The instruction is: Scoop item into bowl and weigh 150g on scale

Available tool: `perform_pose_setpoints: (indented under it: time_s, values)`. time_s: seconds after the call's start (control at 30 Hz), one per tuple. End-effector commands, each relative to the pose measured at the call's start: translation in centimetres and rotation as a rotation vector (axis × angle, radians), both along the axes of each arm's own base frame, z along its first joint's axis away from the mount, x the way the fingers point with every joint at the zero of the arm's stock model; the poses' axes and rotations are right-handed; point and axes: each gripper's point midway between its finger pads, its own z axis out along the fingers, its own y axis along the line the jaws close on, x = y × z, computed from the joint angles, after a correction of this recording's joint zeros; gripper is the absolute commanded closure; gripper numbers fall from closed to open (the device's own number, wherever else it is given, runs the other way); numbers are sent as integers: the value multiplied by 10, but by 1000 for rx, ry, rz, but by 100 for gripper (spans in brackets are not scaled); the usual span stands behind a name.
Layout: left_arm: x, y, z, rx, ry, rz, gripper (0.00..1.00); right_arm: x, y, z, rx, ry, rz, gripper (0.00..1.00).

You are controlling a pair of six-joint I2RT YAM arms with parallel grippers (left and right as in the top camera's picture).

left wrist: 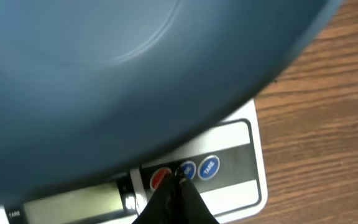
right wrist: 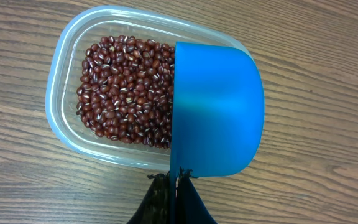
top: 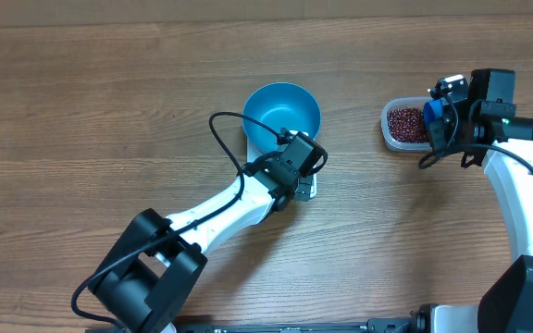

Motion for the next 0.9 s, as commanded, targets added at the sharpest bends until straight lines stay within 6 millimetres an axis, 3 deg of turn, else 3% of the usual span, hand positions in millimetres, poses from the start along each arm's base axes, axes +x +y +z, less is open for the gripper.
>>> perform_pose_setpoints:
  time_s: [0.0,0.87]
  values:
    - [4,3,-4,50,-31,-44,96,9,-1,10,-4,-35,-5,97]
    - [6,7,-15,81,-29,-34,96,9,-1,10,-3,-35,-6,96]
